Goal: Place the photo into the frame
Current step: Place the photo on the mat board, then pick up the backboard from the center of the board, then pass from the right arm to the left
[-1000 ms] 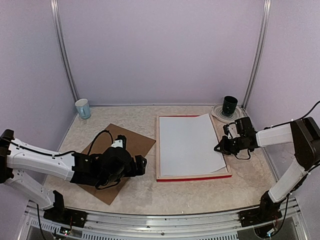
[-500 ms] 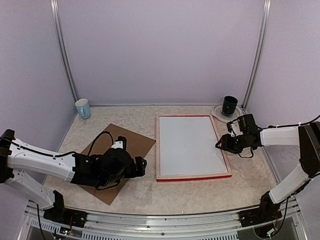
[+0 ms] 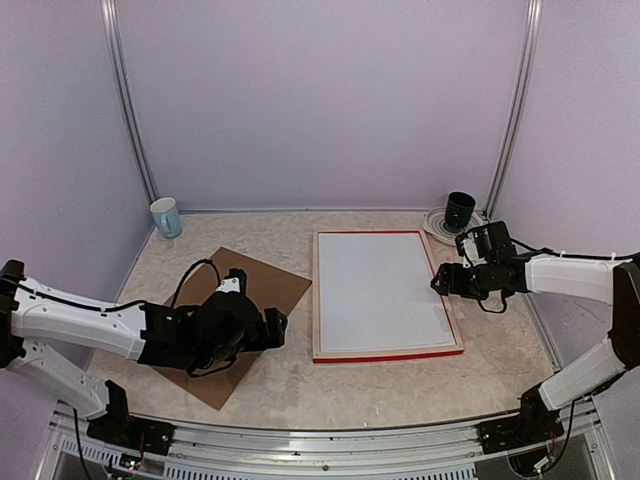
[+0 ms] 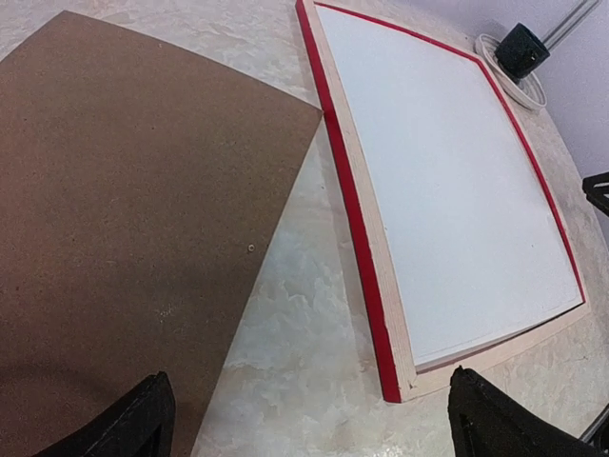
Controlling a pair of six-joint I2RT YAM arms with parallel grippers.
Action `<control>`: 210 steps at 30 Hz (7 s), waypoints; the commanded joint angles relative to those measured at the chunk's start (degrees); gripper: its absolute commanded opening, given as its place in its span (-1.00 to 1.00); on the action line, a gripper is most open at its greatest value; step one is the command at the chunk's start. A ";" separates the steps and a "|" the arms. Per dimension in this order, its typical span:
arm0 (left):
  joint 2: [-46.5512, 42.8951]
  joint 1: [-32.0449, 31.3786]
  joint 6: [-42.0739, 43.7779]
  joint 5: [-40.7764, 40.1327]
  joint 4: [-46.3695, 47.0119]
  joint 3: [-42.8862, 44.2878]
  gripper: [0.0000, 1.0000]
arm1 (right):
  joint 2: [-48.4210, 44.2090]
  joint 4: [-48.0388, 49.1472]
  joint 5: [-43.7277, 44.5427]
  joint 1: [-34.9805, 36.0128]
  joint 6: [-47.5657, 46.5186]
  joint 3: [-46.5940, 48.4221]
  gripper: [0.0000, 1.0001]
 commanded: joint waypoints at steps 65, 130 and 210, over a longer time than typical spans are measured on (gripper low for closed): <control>4.15 53.93 10.70 18.14 8.87 -2.70 0.98 | 43.60 11.77 -11.35 43.91 40.37 41.31 0.98; 22.29 57.10 14.73 23.26 11.76 4.70 0.83 | 50.51 14.58 -8.84 41.82 47.57 48.38 0.98; 21.65 24.80 -2.11 32.43 23.65 5.40 0.83 | 21.72 24.91 -21.01 29.94 32.12 35.58 0.98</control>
